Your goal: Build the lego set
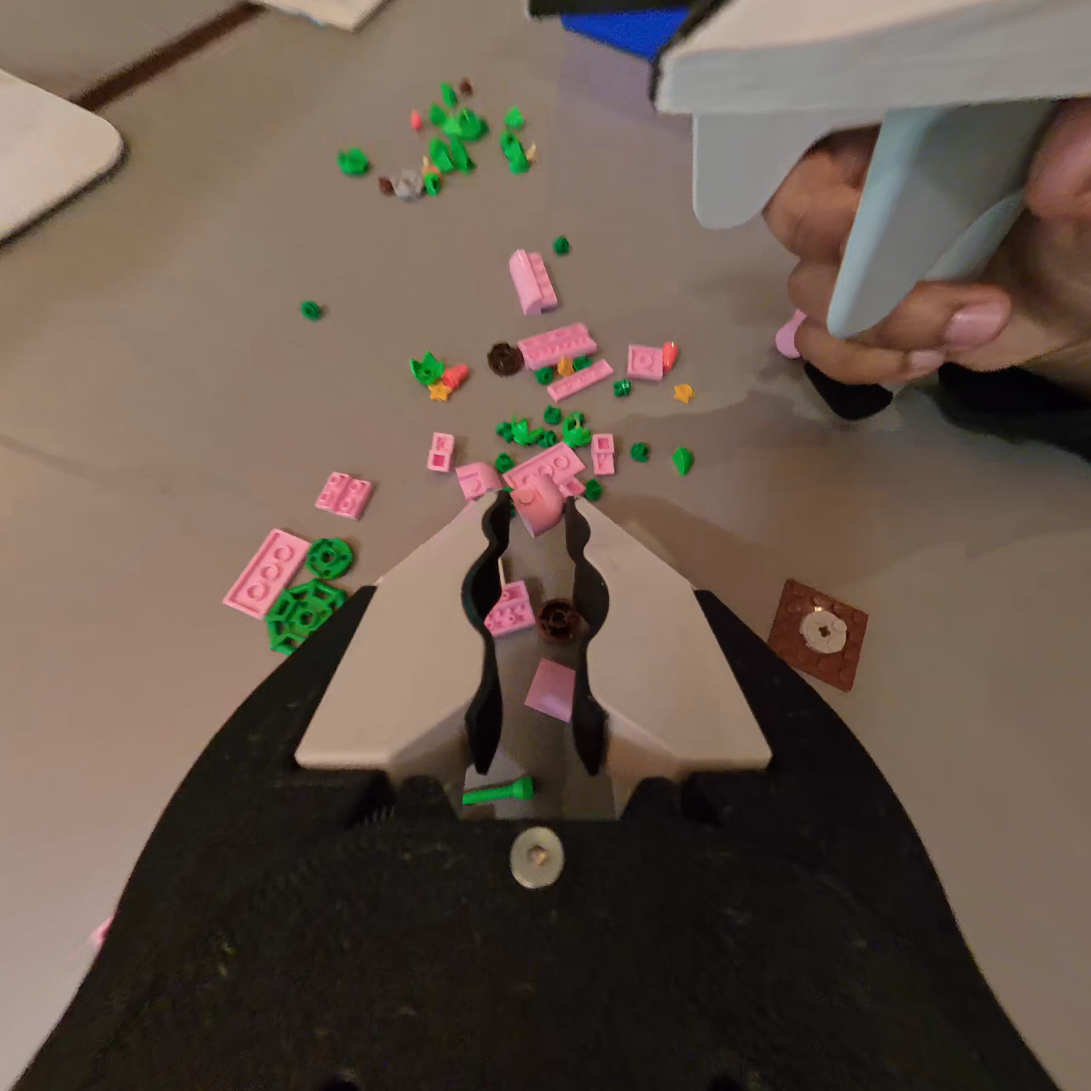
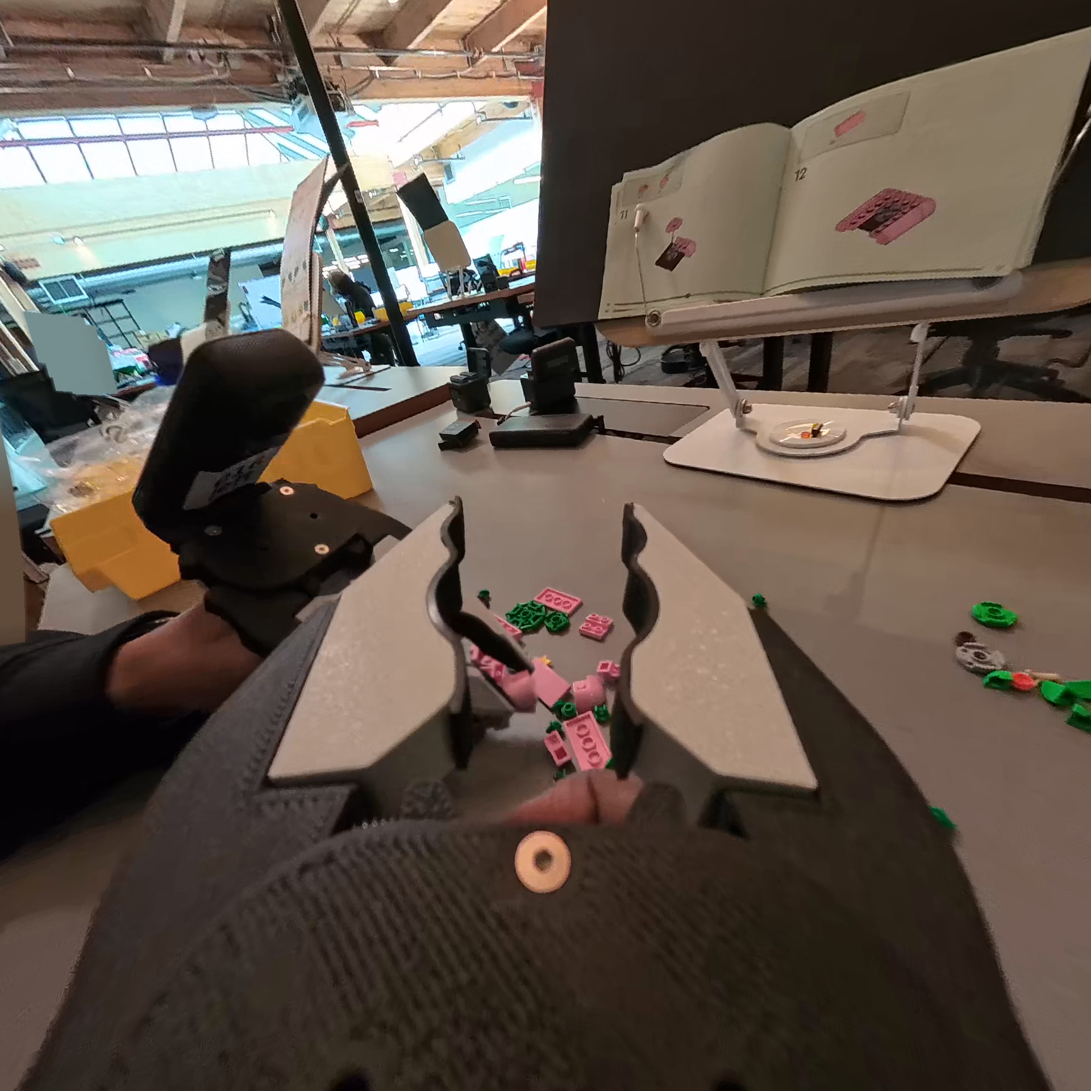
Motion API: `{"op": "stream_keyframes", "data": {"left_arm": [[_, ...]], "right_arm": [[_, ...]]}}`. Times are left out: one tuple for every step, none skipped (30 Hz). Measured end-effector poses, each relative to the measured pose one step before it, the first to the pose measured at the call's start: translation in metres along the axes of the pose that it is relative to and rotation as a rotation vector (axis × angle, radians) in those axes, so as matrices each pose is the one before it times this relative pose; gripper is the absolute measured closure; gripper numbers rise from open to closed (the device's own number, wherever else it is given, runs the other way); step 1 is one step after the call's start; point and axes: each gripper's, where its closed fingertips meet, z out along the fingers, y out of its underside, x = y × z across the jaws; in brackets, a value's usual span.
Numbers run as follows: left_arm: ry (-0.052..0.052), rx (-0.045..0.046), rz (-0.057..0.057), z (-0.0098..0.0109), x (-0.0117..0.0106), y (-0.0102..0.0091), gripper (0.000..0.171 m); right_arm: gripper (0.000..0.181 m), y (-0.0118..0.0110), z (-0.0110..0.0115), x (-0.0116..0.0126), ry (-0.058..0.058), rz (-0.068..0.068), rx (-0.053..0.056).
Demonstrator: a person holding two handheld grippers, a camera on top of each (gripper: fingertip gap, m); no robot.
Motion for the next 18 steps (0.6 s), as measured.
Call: {"op": "stream_keyframes", "data": {"left_arm": [[-0.0085, 0.03128, -0.0012, -0.00372, -0.00292, -0.00504, 0.155], [-0.0048, 0.03460, -0.0015, -0.00380, -0.00233, -0.00558, 0.155], [0.0000, 0.03911, -0.0019, -0.00392, -0.00151, -0.00626, 0.155], [0.0007, 0.04481, -0.0022, -0.00419, -0.00116, -0.00728, 0.155], [-0.0006, 0.04965, -0.0015, -0.00460, -0.00070, -0.00807, 0.155], [-0.0001, 0.05138, 0.0017, -0.00453, -0.00007, -0.00850, 0.155], [-0.0008, 0.04943, 0.0062, -0.00431, 0.00043, -0.00846, 0.155], [-0.0093, 0.04119, 0.0103, -0.00392, -0.00009, -0.00736, 0.155], [-0.0141, 0.03323, 0.0163, -0.00327, -0.00050, -0.00620, 0.155], [-0.0132, 0.02639, 0.0216, -0.00267, 0.00004, -0.00519, 0.155], [-0.0145, 0.02057, 0.0233, -0.00209, -0.00003, -0.00407, 0.155], [-0.0109, 0.01455, 0.0229, -0.00126, 0.00057, -0.00292, 0.155], [-0.0024, 0.01054, 0.0219, -0.00087, 0.00184, -0.00228, 0.155], [-0.0011, 0.01084, 0.0204, -0.00067, 0.00206, -0.00214, 0.155], [-0.0027, 0.00616, 0.0172, -0.00016, 0.00153, -0.00126, 0.155], [0.0017, -0.00113, 0.0123, 0.00009, 0.00149, -0.00010, 0.155], [0.0069, -0.00275, 0.0078, 0.00040, 0.00164, 0.00034, 0.155], [0.0089, 0.00000, 0.0031, 0.00019, 0.00143, 0.00012, 0.155]], "right_arm": [[0.128, -0.00174, -0.00065, -0.00104, -0.0069, 0.0078, 0.0078], [0.128, -0.00133, -0.00046, -0.00120, -0.0071, 0.0062, 0.0060], [0.128, -0.00068, -0.00026, -0.00069, -0.0044, 0.0041, 0.0029], [0.128, -0.00009, -0.00014, -0.00033, -0.0018, 0.0030, -0.0003], [0.127, 0.00023, 0.00007, -0.00048, -0.0033, 0.0043, -0.0014], [0.127, 0.00007, 0.00000, -0.00064, -0.0048, 0.0077, -0.0008], [0.126, 0.00022, 0.00012, -0.00077, -0.0057, 0.0116, -0.0002], [0.126, 0.00033, 0.00023, -0.00148, -0.0100, 0.0153, -0.0006], [0.125, 0.00088, 0.00037, -0.00202, -0.0146, 0.0190, -0.0024], [0.124, 0.00130, 0.00066, -0.00227, -0.0172, 0.0223, -0.0041], [0.123, 0.00133, 0.00066, -0.00257, -0.0206, 0.0251, -0.0025], [0.123, 0.00115, 0.00069, -0.00306, -0.0248, 0.0285, -0.0002], [0.123, -0.00059, 0.00006, -0.00470, -0.0357, 0.0335, 0.0097], [0.125, -0.00284, -0.00062, -0.00600, -0.0422, 0.0396, 0.0251], [0.127, -0.00296, -0.00065, -0.00502, -0.0353, 0.0399, 0.0263], [0.128, -0.00167, -0.00044, -0.00295, -0.0222, 0.0318, 0.0154], [0.128, -0.00048, -0.00016, -0.00103, -0.0099, 0.0186, 0.0051], [0.128, 0.00017, -0.00002, 0.00087, 0.0008, 0.0044, -0.0036]]}}
